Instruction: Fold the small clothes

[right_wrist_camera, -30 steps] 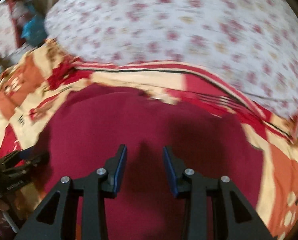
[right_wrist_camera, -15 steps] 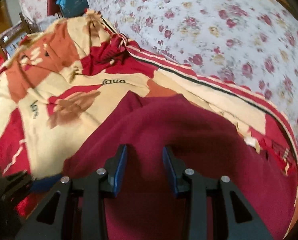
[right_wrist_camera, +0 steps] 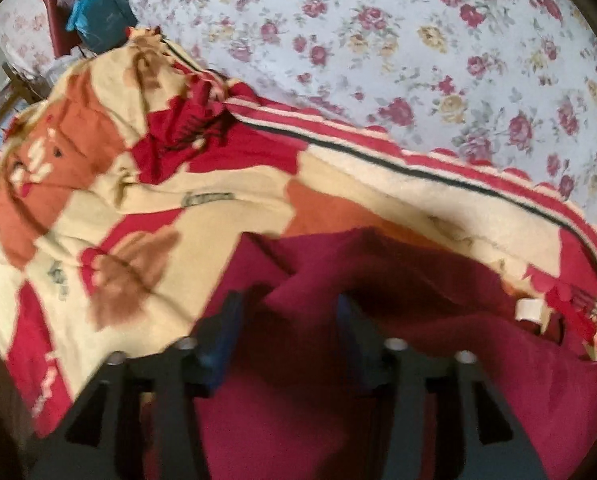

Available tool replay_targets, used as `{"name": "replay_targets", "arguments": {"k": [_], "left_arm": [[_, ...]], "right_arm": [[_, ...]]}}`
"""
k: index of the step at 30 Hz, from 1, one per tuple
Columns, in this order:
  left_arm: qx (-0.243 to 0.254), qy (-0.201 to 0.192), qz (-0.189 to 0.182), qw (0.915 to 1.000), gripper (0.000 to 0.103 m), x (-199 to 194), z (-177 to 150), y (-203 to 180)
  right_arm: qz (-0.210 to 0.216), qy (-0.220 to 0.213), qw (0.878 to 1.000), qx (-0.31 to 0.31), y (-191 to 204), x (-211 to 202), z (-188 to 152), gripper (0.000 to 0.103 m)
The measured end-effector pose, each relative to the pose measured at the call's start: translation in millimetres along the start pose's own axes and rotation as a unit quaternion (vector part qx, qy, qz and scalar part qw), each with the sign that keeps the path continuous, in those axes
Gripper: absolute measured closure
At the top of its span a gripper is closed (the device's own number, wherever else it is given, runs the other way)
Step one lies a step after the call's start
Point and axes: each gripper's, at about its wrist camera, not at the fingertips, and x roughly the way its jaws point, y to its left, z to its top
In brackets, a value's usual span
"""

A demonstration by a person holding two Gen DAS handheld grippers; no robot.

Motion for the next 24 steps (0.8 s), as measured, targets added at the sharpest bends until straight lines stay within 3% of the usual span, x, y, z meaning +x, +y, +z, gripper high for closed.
{"name": "replay_targets", "arguments": {"k": [10,18,21,23,24], "left_arm": [[0.003,-0.002,0.002,1.0,0.064,0,-1,-1],[0.005,-0.003,0.003,1.0,0.064,1,-2,-2],[0.001,-0.004,-0.005,1.0,0.062,0,-1,0],[-0.009,-0.006,-0.015,0.9998,0.06,0,0,3],[-0.011,-0.008,-0.018,0.9997,0.06,0,1,3]], "right_arm": [[-0.017,0.011,0.999,-0.032,31,7,-7,0.02],[-0.052,0.012,0.997,-0.055,38,16,-9,0.022],[-0.069,0.005,0.995,-0.069,38,12,-12,0.042],[-0.051,0.003,0.996,-0.072,34,6,-13,0.073],[-0.033,0.006,0.997,-0.067,30,1,-13,0.079]]}}
